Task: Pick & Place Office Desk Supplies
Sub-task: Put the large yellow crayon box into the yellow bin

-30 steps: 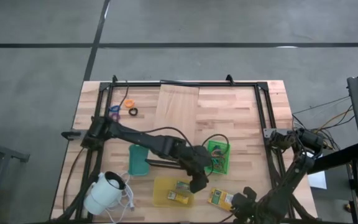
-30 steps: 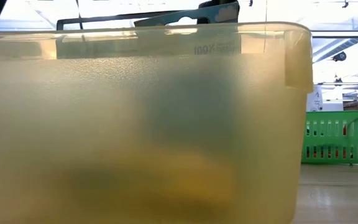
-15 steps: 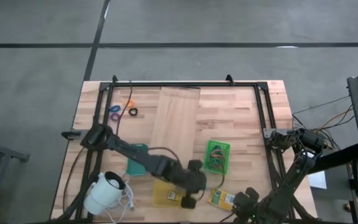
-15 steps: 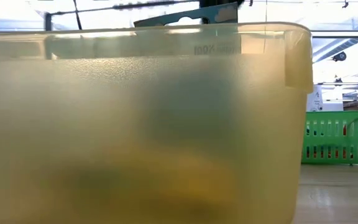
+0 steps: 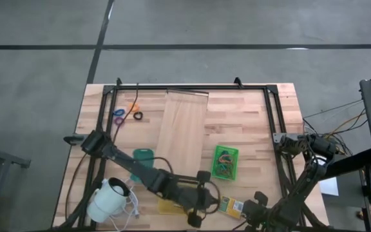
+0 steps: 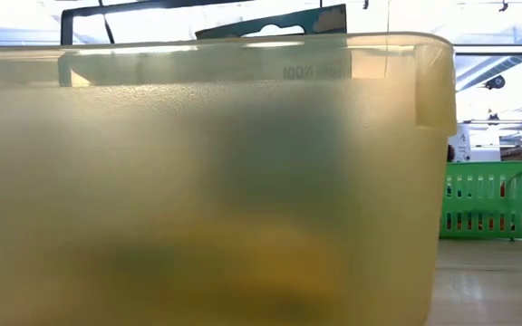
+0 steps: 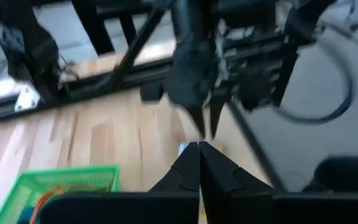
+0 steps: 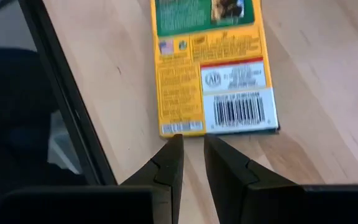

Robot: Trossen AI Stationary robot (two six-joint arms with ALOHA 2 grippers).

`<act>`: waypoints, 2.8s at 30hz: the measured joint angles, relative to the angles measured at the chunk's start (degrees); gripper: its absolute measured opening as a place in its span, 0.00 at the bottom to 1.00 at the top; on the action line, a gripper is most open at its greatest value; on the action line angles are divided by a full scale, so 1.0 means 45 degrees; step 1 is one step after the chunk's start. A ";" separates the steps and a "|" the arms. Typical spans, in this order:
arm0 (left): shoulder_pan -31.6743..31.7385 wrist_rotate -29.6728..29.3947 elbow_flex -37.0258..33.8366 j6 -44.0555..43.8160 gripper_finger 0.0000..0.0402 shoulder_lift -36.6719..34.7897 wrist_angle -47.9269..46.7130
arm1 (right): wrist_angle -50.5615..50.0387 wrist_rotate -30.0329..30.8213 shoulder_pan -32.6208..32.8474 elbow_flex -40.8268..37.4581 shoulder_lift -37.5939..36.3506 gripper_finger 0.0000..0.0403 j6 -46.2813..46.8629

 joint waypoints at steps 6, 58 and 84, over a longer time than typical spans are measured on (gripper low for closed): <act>-0.0921 -0.0682 -0.0002 -0.0671 0.00 0.0015 0.0420 | 0.0022 -0.0060 0.0186 -0.0070 0.0557 0.16 -0.0694; -0.1227 -0.1246 -0.0007 -0.8306 0.00 0.2619 0.2350 | -0.1506 0.3522 0.0119 0.0873 0.0695 0.16 -0.3330; -0.1204 -0.0197 -0.0007 -0.3378 0.00 0.3668 0.6919 | -0.1425 0.2911 0.0110 0.0664 0.0686 0.16 -0.2997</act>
